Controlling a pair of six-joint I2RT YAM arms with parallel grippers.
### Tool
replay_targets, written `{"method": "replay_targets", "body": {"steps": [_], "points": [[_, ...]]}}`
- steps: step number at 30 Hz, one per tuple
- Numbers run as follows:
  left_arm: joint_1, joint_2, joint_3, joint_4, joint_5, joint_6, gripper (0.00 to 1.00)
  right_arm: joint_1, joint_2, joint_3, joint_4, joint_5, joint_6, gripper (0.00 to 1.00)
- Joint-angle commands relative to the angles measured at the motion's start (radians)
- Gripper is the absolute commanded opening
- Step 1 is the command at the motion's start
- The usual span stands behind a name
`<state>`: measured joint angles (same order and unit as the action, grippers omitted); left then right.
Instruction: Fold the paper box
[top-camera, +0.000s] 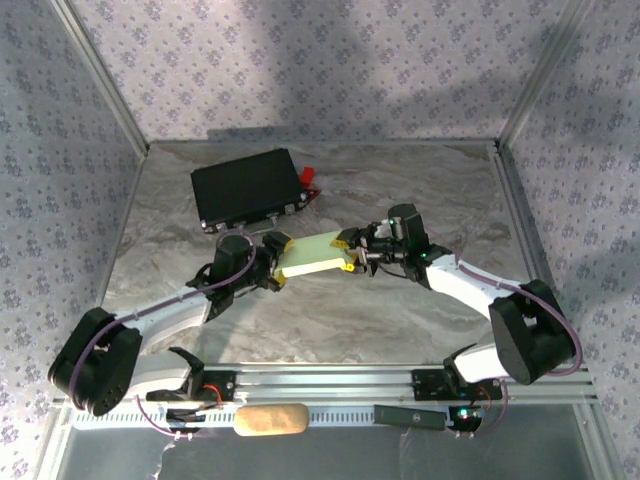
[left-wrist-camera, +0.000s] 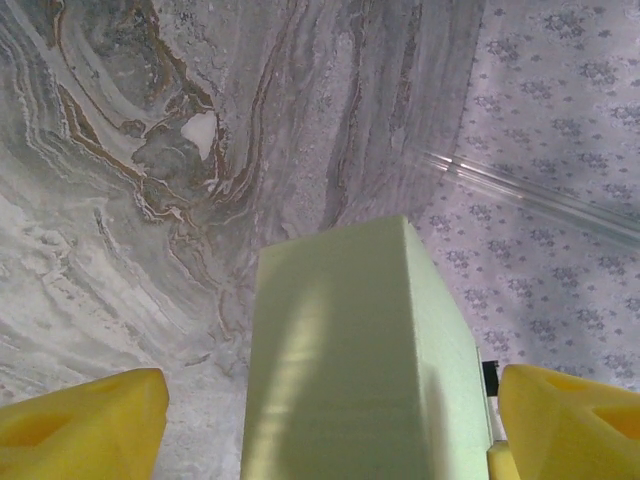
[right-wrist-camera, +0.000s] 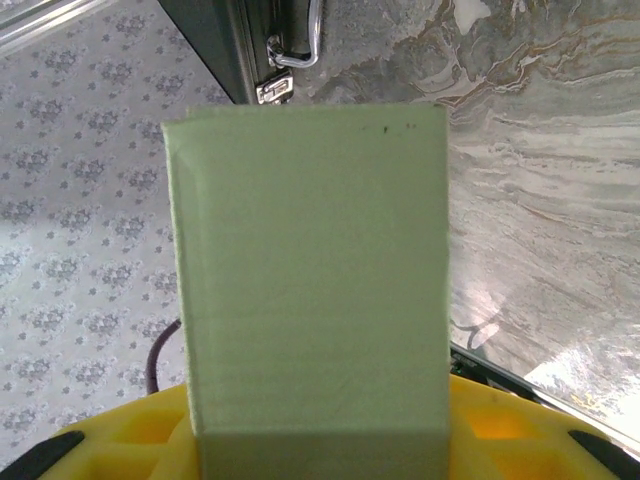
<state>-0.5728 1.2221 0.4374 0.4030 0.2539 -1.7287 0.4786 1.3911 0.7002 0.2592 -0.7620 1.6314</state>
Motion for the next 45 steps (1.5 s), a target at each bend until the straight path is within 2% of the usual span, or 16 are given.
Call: {"method": "replay_targets", "body": {"steps": [1,11,21,25,32,36,37,41,43,45], "points": [[-0.009,-0.008,-0.020,0.068,-0.017,-0.065,0.83,0.006,-0.009,-0.006,0.041,0.010,0.027,0.38],[-0.017,-0.047,-0.023,0.046,-0.064,-0.117,0.64,0.025,0.016,-0.028,0.070,0.029,0.044,0.39],[-0.028,-0.188,0.010,-0.218,-0.143,-0.123,0.52,0.031,0.024,-0.056,0.066,0.049,0.045,0.45],[-0.029,-0.207,0.006,-0.242,-0.151,-0.134,0.46,0.038,0.034,-0.049,0.072,0.050,0.049,0.46],[-0.042,-0.213,0.012,-0.275,-0.164,-0.134,0.43,0.043,0.043,-0.052,0.064,0.047,0.033,0.49],[-0.049,-0.214,0.009,-0.279,-0.173,-0.140,0.43,0.041,0.045,-0.071,0.086,0.054,0.043,0.42],[-0.051,-0.214,0.009,-0.285,-0.173,-0.141,0.46,0.040,0.046,-0.073,0.092,0.055,0.044,0.41],[-0.050,-0.269,0.023,-0.375,-0.217,-0.083,0.68,0.034,0.050,-0.080,0.105,0.052,0.058,0.40],[-0.047,-0.337,0.063,-0.479,-0.267,0.037,0.75,0.030,0.045,-0.086,0.097,0.053,0.062,0.40],[-0.055,-0.417,0.171,-0.647,-0.346,0.338,0.80,0.021,0.034,-0.101,0.102,0.055,0.081,0.40]]}}
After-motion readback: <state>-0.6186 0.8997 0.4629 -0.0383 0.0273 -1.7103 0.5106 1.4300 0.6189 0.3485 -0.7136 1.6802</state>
